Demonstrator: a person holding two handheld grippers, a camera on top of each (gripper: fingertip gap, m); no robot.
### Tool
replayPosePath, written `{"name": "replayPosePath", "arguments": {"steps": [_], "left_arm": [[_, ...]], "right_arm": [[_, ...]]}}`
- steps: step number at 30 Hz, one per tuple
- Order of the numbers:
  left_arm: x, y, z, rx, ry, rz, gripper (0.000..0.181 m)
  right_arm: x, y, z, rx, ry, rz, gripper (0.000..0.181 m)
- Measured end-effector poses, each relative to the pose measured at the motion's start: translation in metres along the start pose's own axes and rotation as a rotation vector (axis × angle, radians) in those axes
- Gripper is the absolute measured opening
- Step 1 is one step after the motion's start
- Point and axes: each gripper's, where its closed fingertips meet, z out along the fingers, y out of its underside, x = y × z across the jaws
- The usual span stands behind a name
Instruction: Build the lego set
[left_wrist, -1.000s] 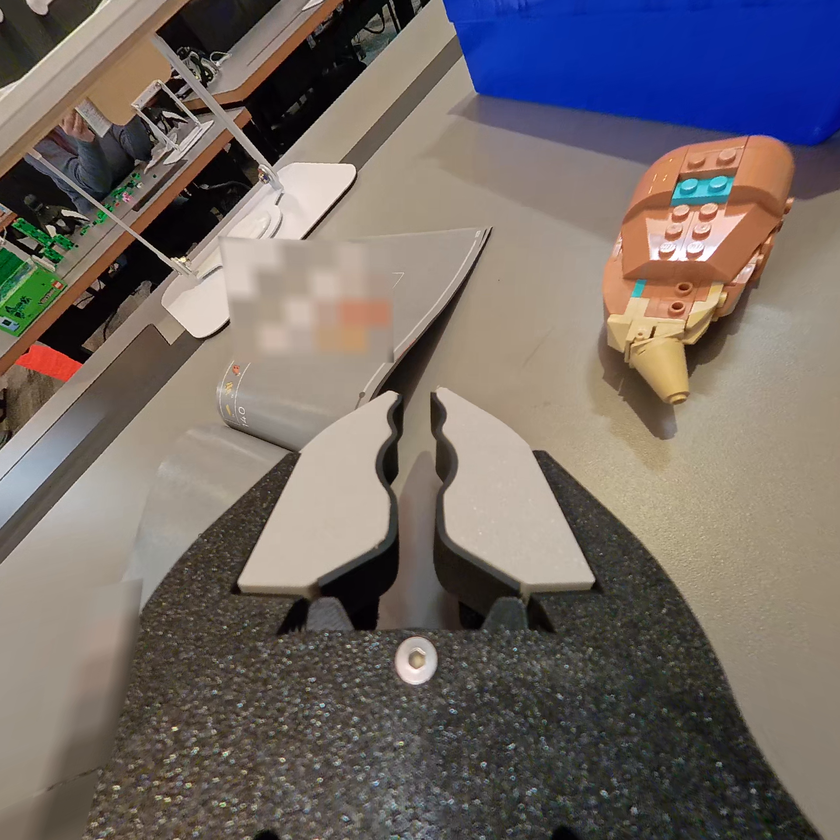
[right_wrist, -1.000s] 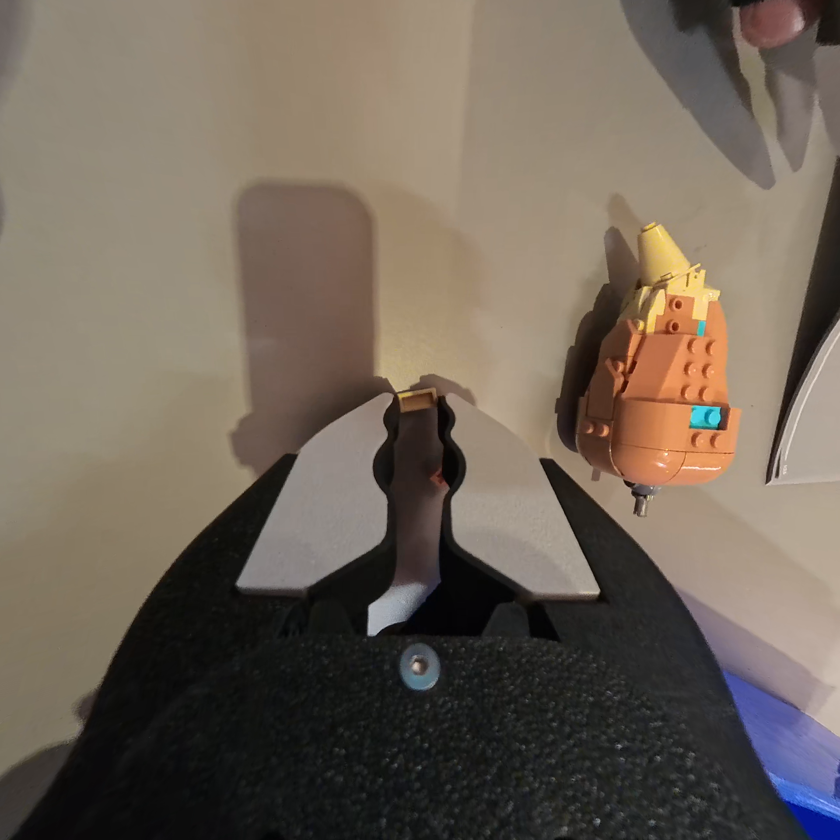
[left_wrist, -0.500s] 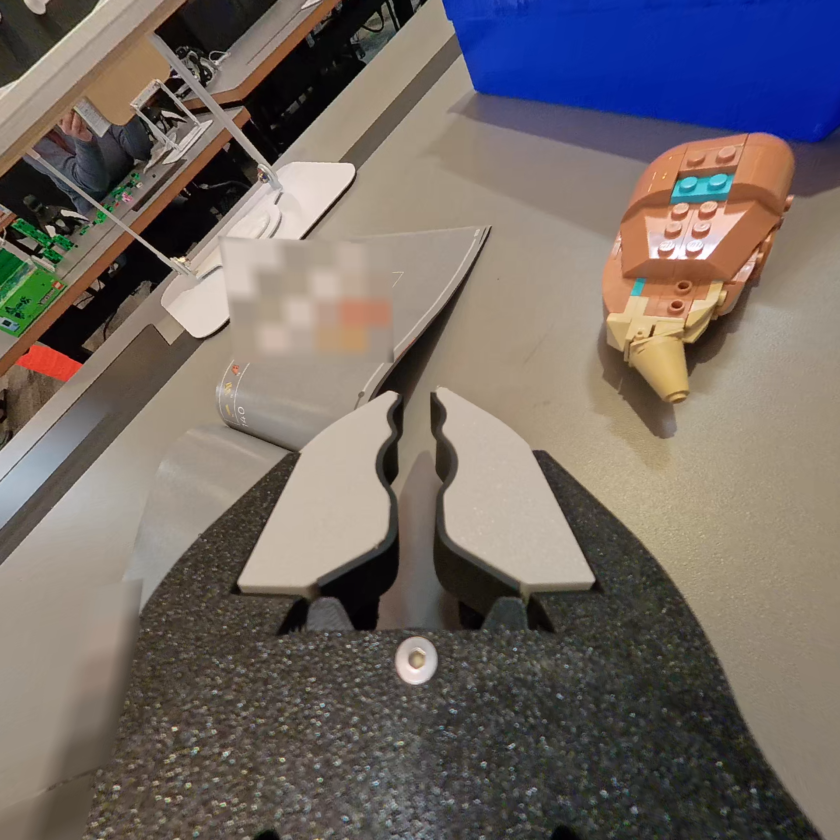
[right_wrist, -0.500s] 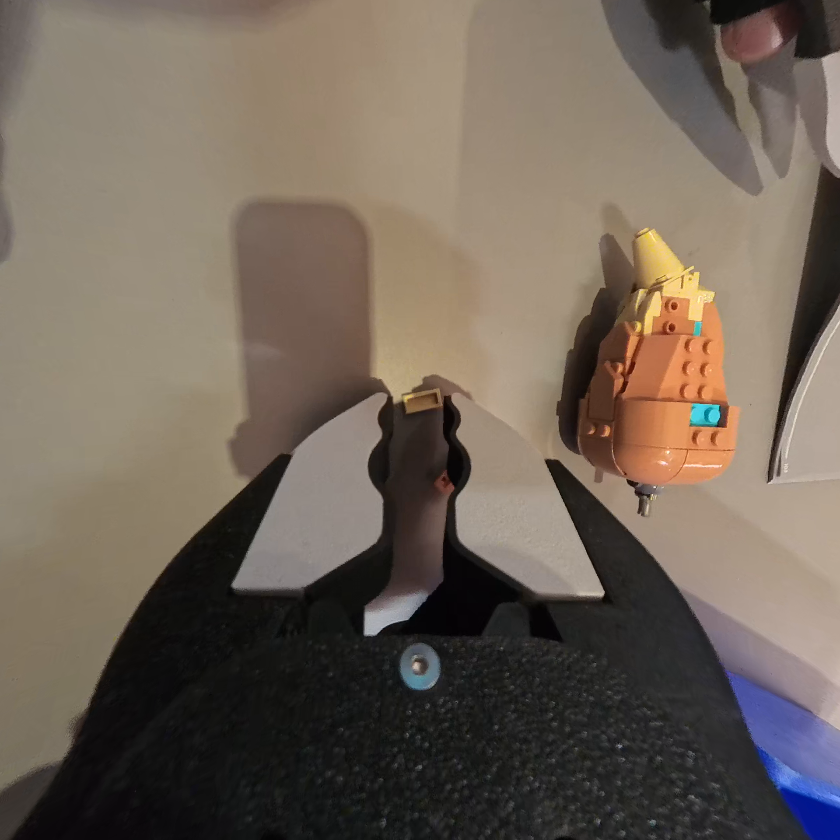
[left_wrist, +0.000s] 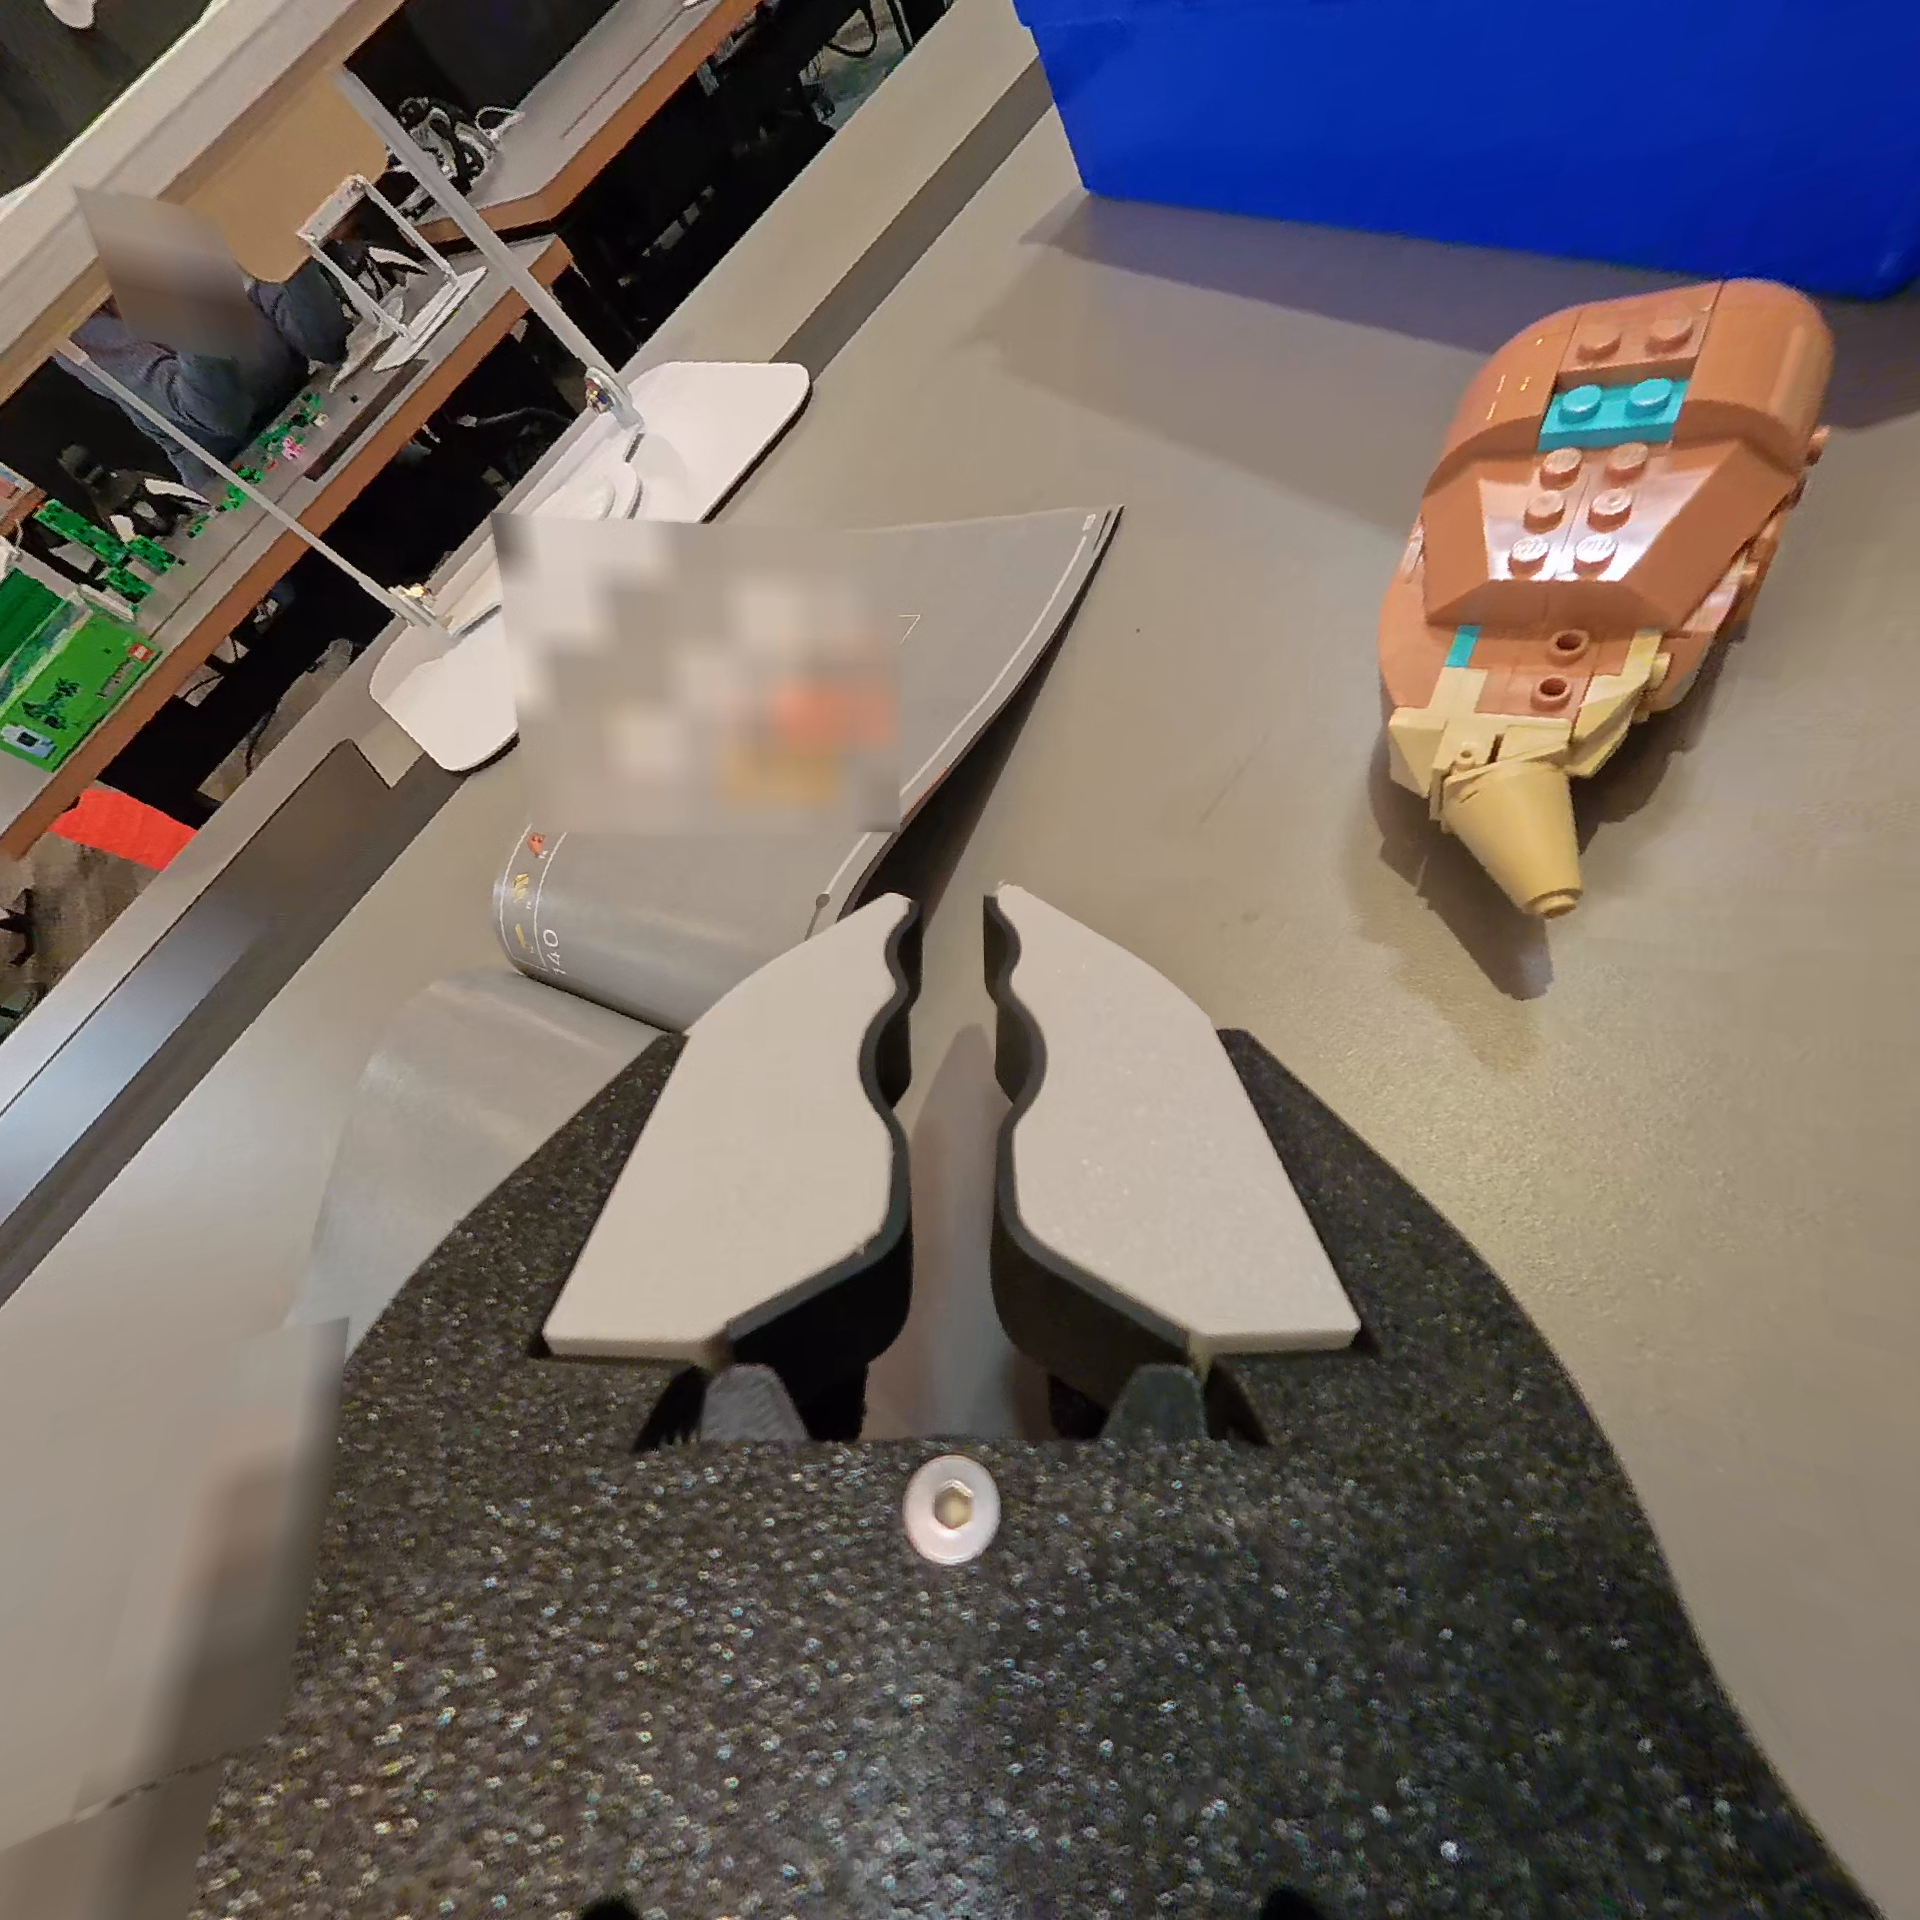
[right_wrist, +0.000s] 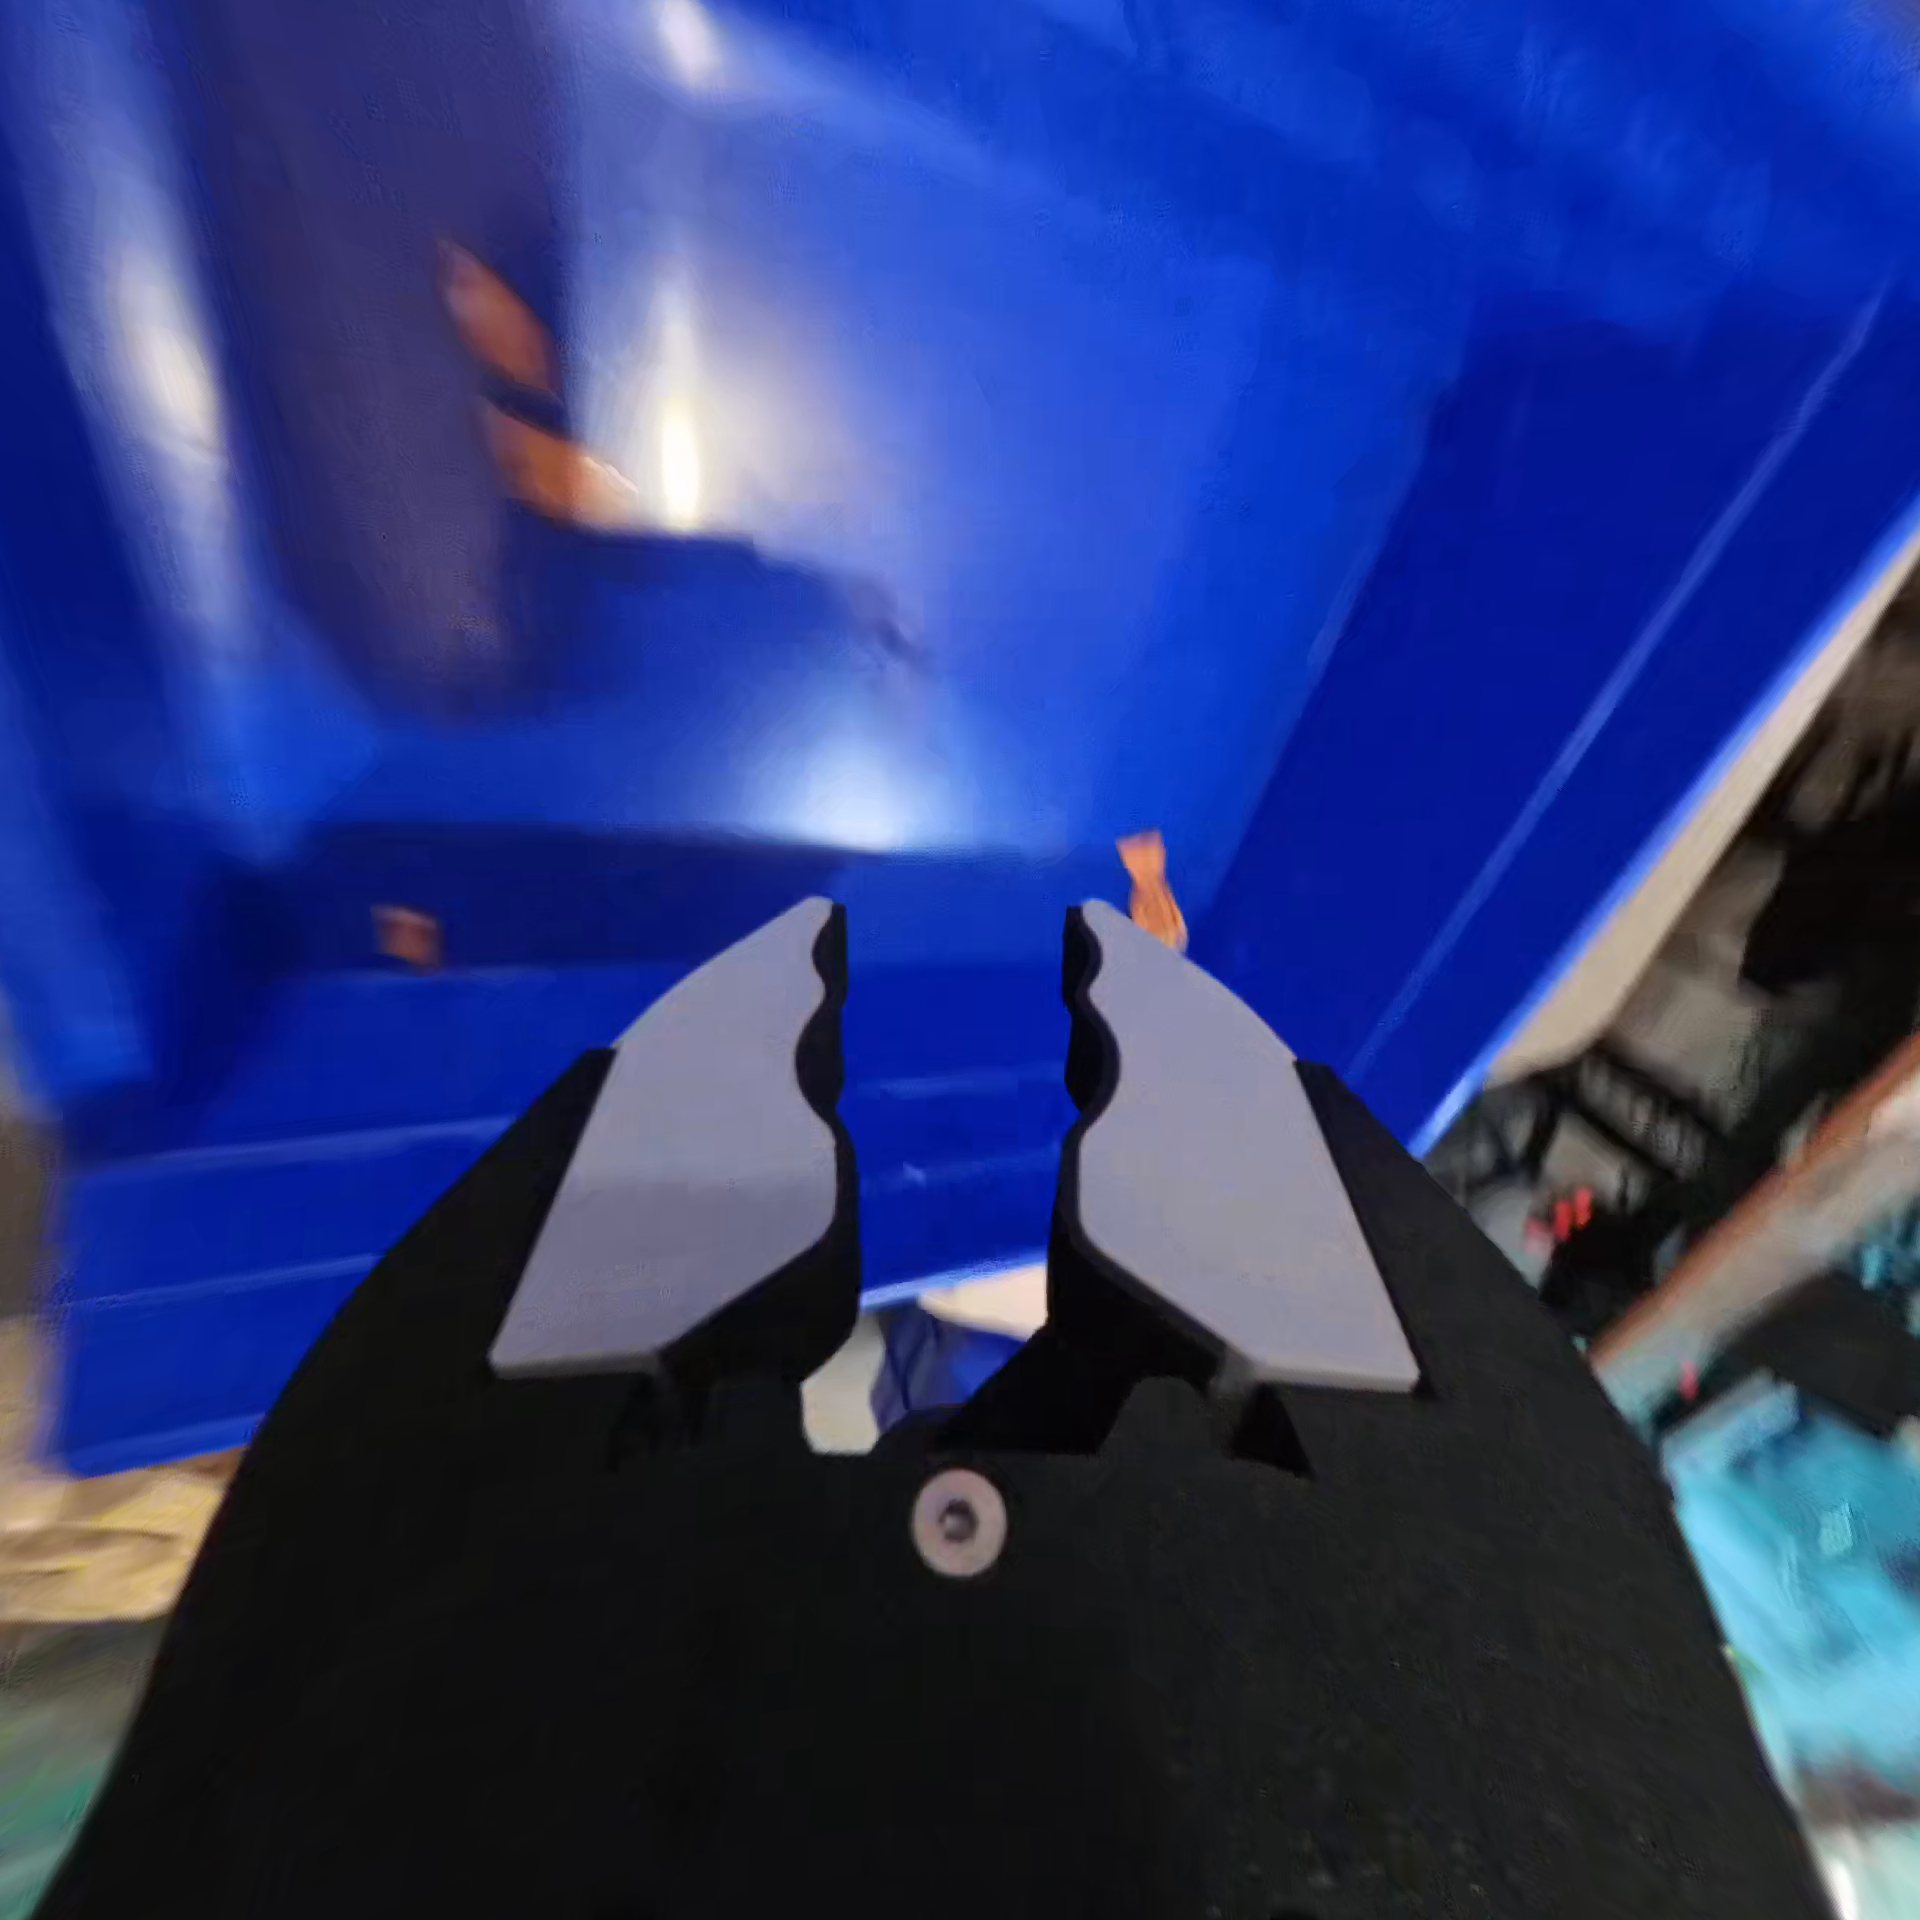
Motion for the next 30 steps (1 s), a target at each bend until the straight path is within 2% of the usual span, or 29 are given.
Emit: {"name": "replayPosePath", "arguments": {"steps": [3, 8, 10, 14, 19, 24, 27, 30], "left_arm": [[-0.001, 0.000, 0.000, 0.001, -0.008, -0.002, 0.011], [-0.002, 0.000, 0.000, 0.004, -0.015, -0.011, 0.011], [-0.002, 0.000, 0.000, 0.004, -0.011, -0.012, 0.011], [0.000, 0.000, -0.001, 0.008, -0.002, -0.007, 0.011], [0.000, -0.001, -0.002, 0.015, 0.000, -0.014, 0.011], [0.005, -0.017, -0.005, 0.093, 0.056, 0.005, 0.011], [0.009, -0.054, -0.005, 0.140, 0.156, 0.063, 0.013], [0.014, -0.127, -0.004, 0.225, 0.248, 0.241, 0.014]], "right_arm": [[0.031, 0.042, 0.038, -0.192, -0.059, 0.042, 0.041], [0.040, 0.059, 0.069, -0.380, -0.183, -0.030, 0.035], [0.042, 0.064, 0.078, -0.466, -0.207, 0.027, 0.036], [0.040, 0.065, 0.089, -0.499, -0.252, 0.154, 0.036], [0.035, 0.050, 0.089, -0.360, -0.289, 0.288, 0.035], [0.030, 0.035, 0.044, -0.056, -0.245, 0.443, 0.036], [0.024, 0.048, 0.008, 0.103, -0.177, 0.552, 0.035], [0.015, 0.079, -0.017, 0.199, -0.096, 0.650, 0.035]]}}
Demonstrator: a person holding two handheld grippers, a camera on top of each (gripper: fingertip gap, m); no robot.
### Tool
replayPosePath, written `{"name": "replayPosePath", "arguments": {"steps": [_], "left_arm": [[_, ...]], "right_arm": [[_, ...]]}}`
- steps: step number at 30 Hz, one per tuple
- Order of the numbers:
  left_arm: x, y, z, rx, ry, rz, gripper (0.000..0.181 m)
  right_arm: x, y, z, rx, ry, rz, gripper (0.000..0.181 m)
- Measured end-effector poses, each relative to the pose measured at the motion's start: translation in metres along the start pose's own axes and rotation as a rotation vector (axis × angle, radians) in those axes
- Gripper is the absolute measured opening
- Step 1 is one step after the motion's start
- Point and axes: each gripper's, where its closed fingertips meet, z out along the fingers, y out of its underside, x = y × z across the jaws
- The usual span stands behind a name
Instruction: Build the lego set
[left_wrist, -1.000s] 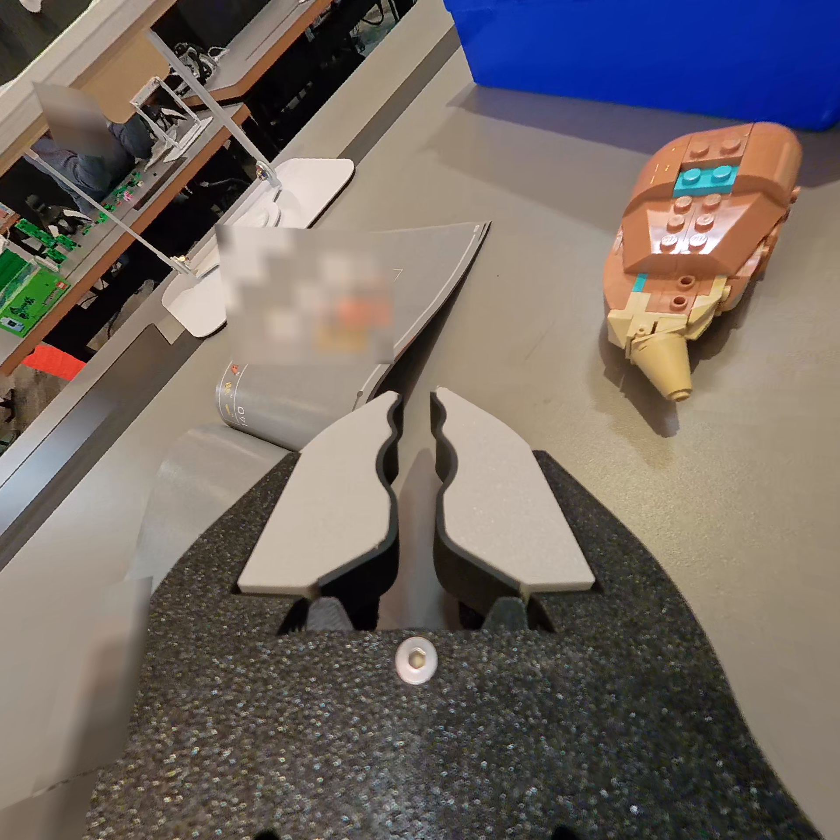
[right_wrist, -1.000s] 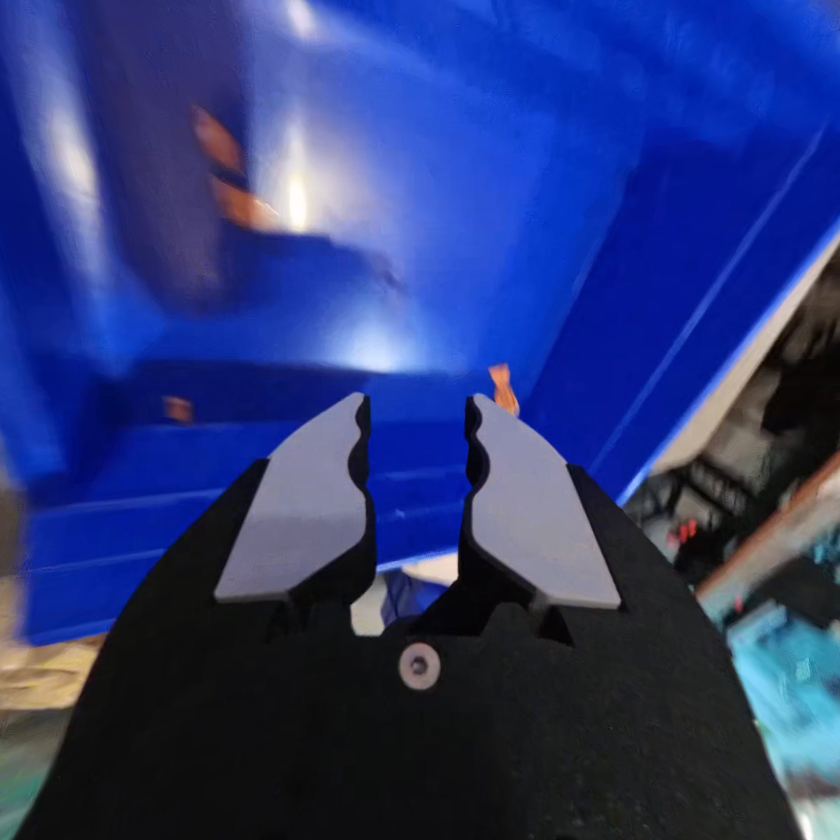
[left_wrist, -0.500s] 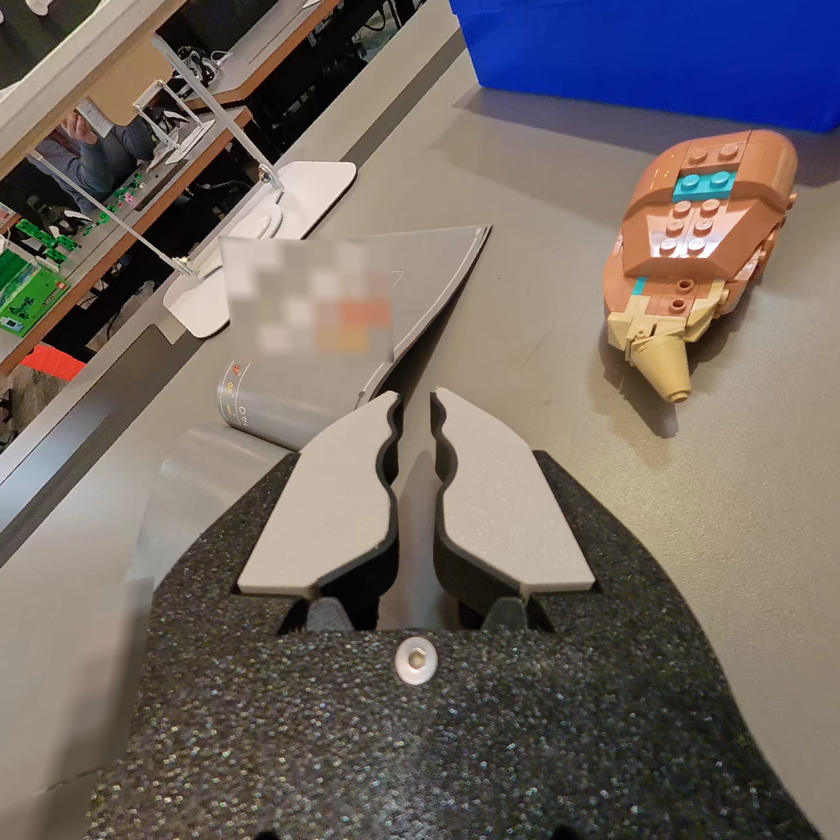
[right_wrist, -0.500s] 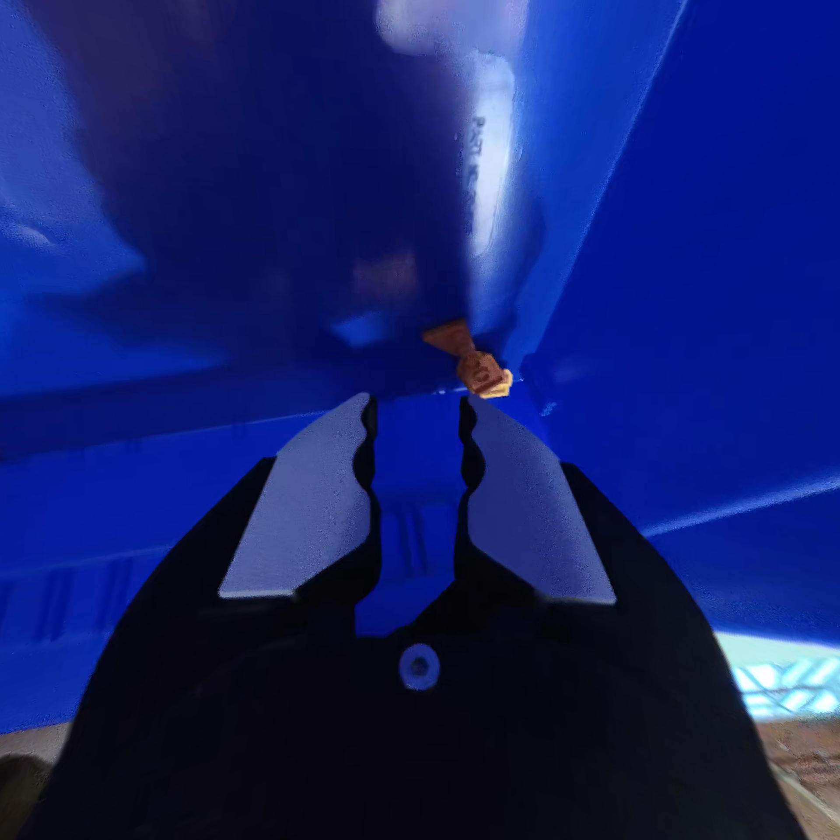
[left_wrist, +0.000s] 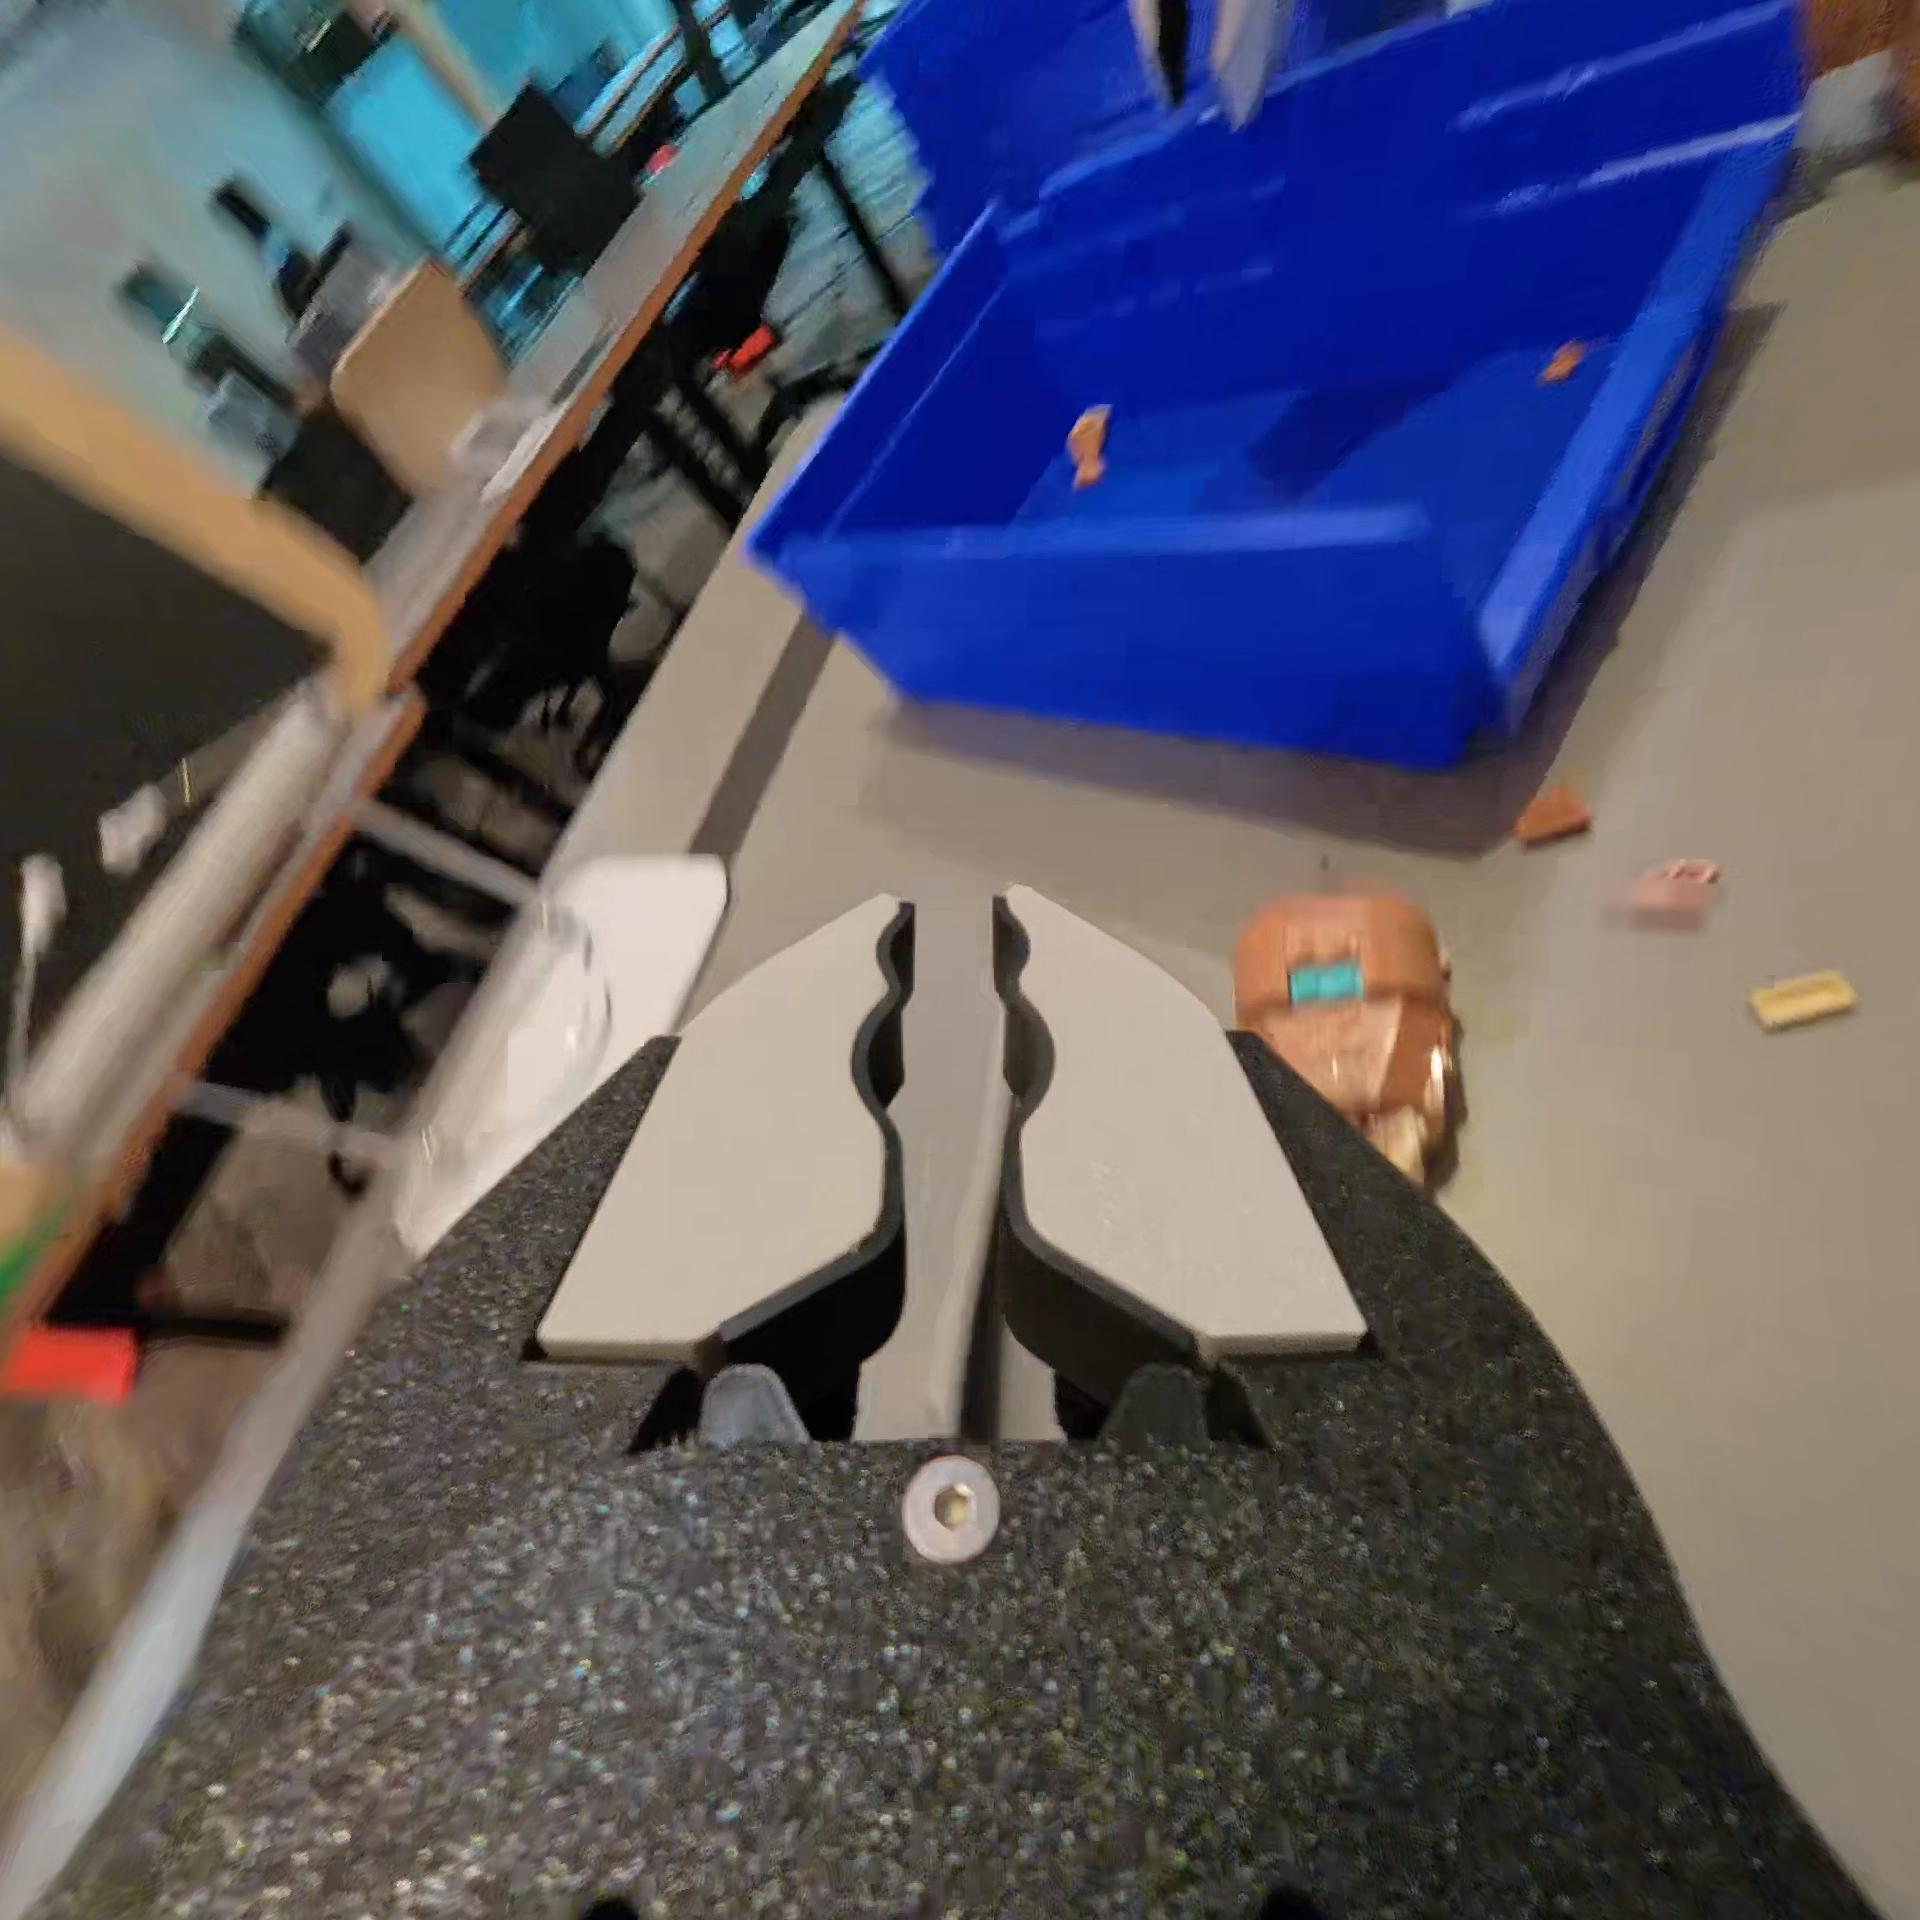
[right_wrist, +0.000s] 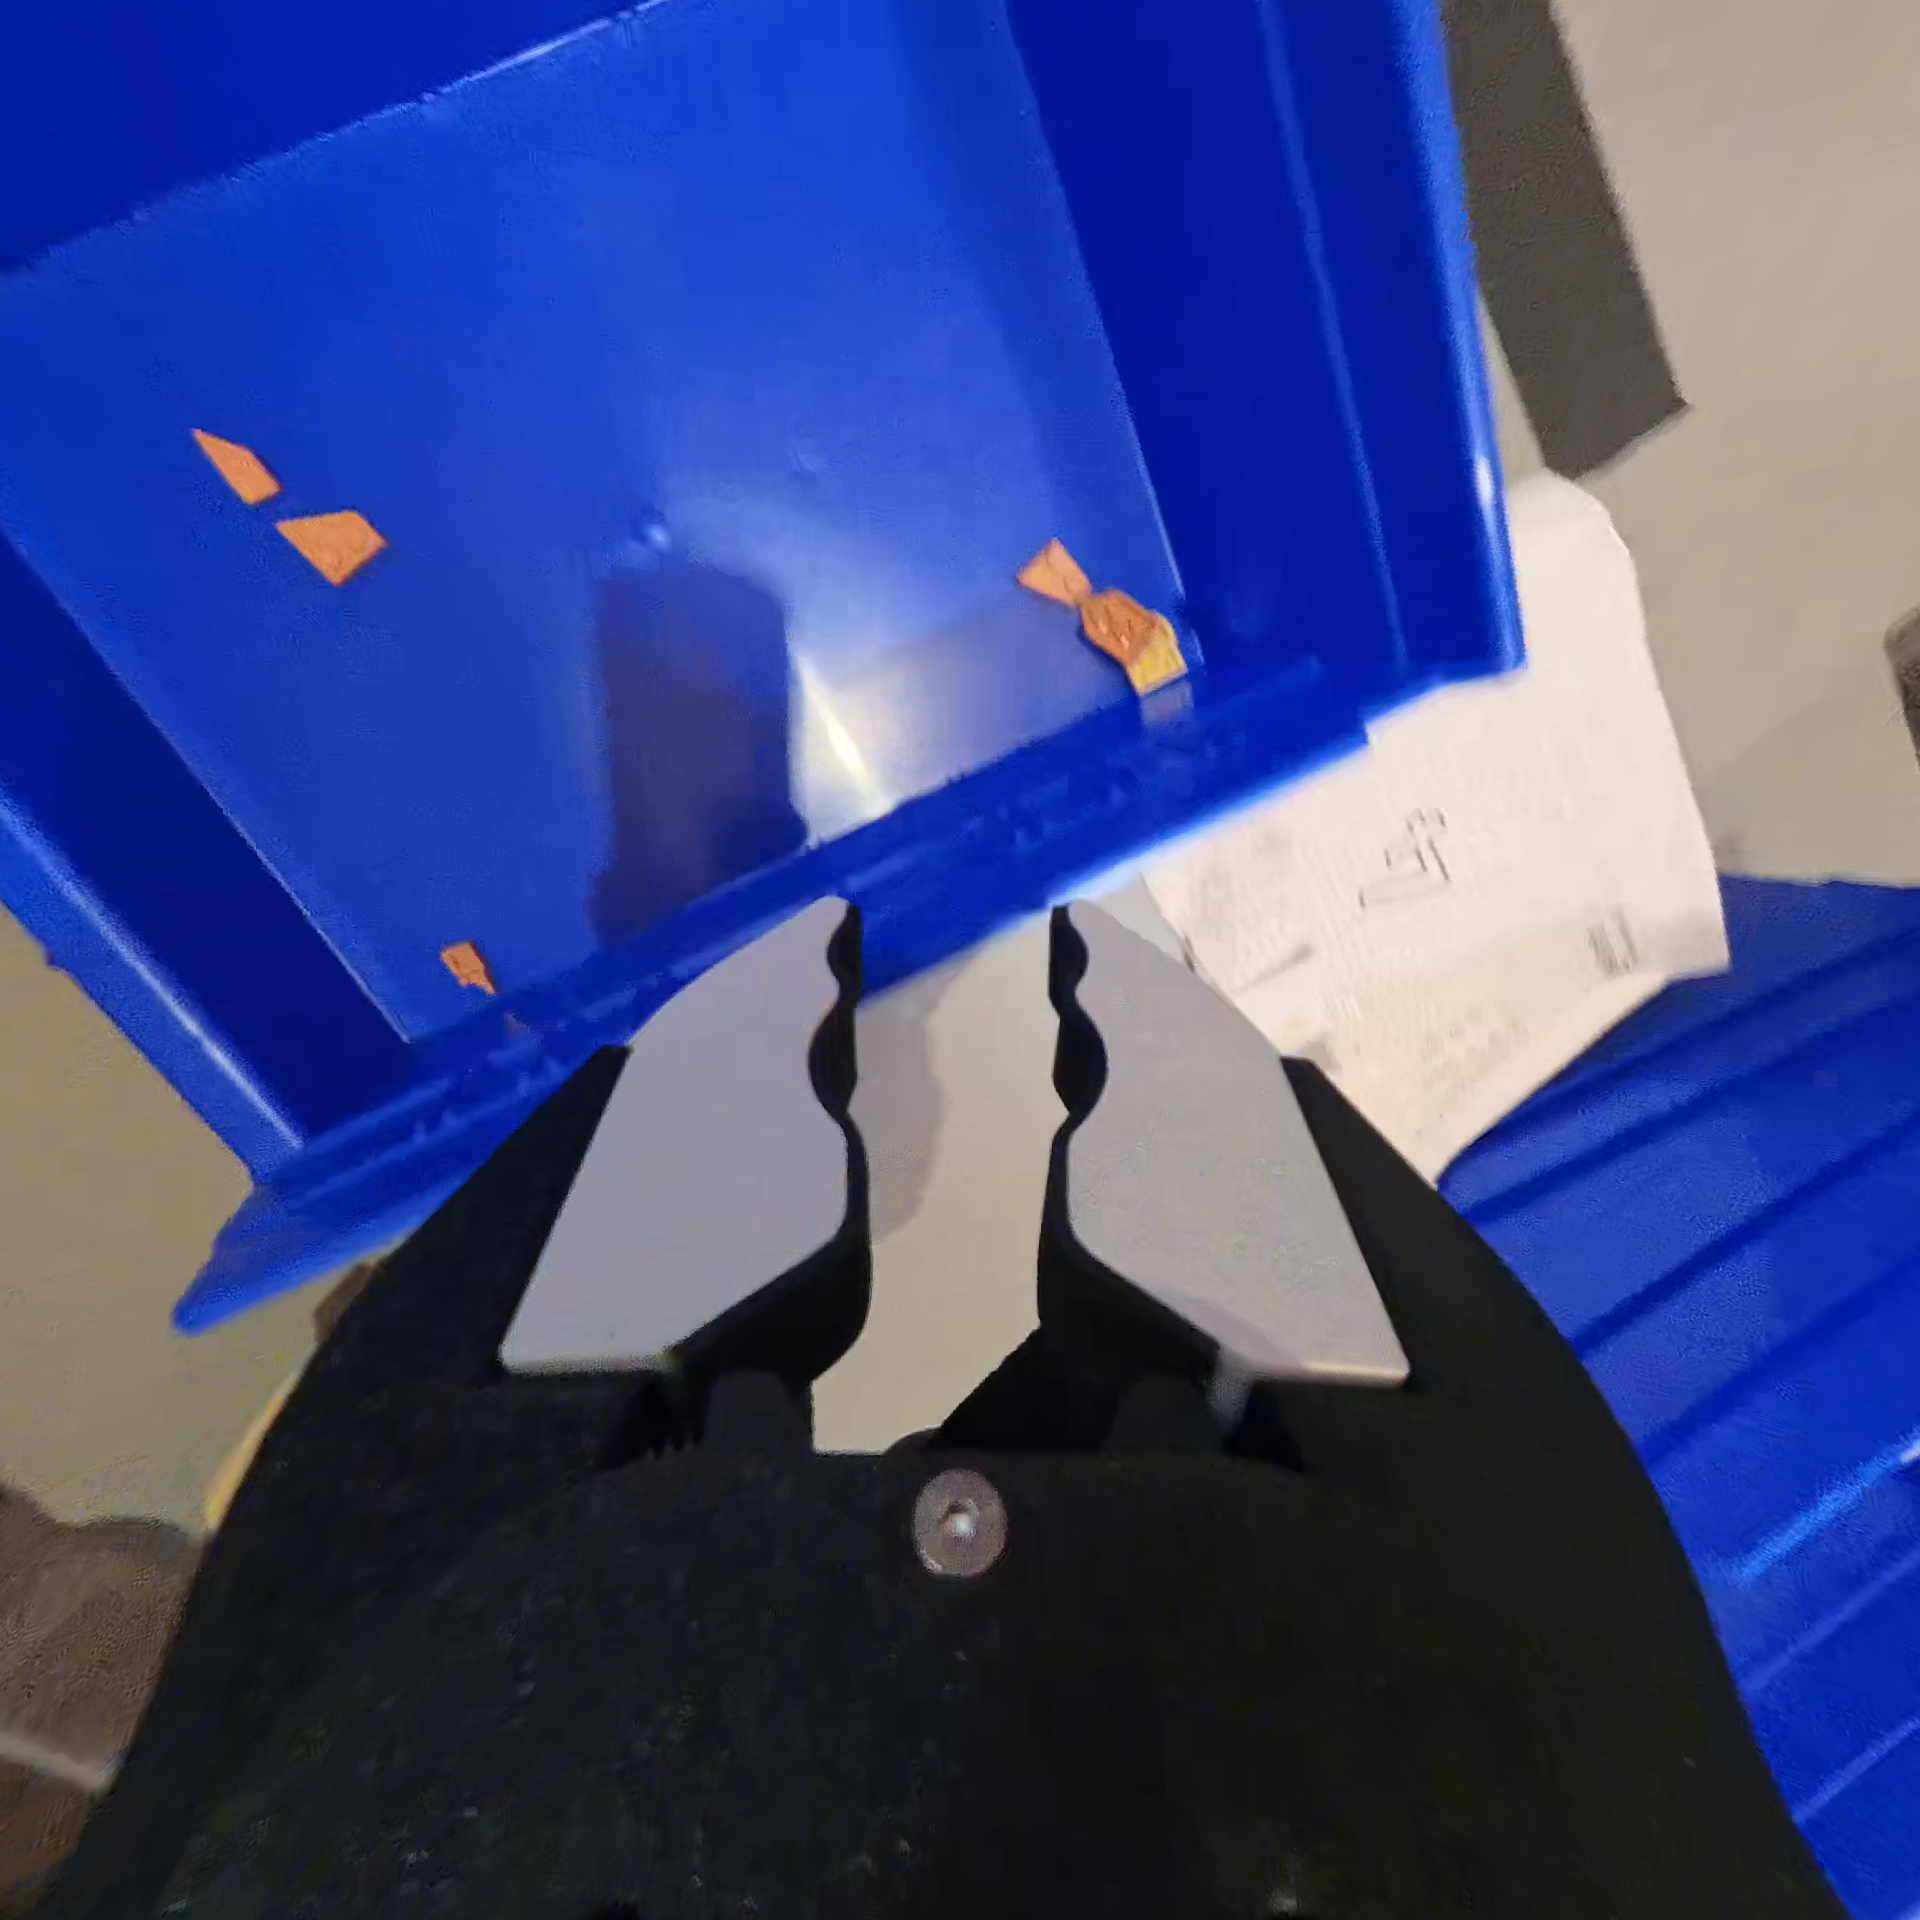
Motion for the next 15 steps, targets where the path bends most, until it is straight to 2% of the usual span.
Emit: {"name": "replayPosePath", "arguments": {"steps": [3, 6, 11, 15], "left_arm": [[0.003, -0.069, 0.040, 0.034, 0.185, 0.216, 0.015], [0.019, -0.108, 0.109, 0.015, 0.372, 0.382, 0.016], [0.048, -0.128, 0.240, -0.112, 0.578, 0.297, 0.020], [0.064, -0.109, 0.311, -0.254, 0.620, 0.302, 0.022]], "right_arm": [[0.005, 0.033, -0.011, 0.069, 0.029, 0.073, 0.034], [0.010, 0.060, -0.008, 0.137, 0.039, 0.137, 0.034], [0.028, 0.075, -0.005, 0.349, 0.064, 0.221, 0.033], [0.047, 0.075, -0.012, 0.561, 0.076, 0.295, 0.027]]}}
